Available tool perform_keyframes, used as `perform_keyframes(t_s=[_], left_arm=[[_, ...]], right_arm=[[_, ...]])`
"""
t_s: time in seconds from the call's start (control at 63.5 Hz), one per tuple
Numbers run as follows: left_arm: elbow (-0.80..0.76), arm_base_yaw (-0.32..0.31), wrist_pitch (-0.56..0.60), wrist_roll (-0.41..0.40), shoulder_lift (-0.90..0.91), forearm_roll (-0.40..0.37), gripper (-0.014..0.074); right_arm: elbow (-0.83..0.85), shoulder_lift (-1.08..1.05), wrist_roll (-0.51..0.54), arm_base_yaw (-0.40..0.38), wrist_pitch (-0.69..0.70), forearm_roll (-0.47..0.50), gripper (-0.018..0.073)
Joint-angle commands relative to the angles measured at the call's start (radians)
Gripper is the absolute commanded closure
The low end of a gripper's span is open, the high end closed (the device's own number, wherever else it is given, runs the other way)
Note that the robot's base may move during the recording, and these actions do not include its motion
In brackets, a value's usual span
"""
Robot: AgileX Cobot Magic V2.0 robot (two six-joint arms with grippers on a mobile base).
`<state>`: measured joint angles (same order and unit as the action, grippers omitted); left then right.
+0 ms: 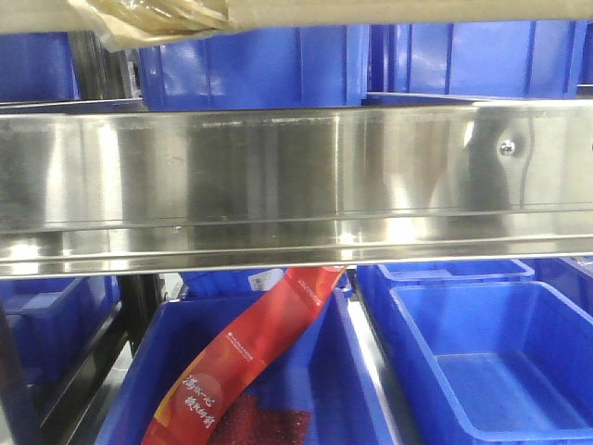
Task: Grab carton from right shelf to conveyor
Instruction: 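Lift the carton with both grippers and pull it off the shelf, then hold the carton in both grippers while the base drives to the conveyor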
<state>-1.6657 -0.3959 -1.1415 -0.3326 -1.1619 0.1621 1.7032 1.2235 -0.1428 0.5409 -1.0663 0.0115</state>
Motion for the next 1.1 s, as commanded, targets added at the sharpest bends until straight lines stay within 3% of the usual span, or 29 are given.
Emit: perform_keyframes(t_s=[0.0,1.086], left_arm=[[-0.013,0.0,0.069,0.007,0.011,-0.02,0.0613],[-0.013,0.0,0.085,0.007,0.011,-0.02,0.0613]], right_arm=[[0.009,-0.019,0.027,0.002,0.059,0.006,0.0619],[0.009,-0.019,0.027,0.002,0.059,0.006,0.0619]])
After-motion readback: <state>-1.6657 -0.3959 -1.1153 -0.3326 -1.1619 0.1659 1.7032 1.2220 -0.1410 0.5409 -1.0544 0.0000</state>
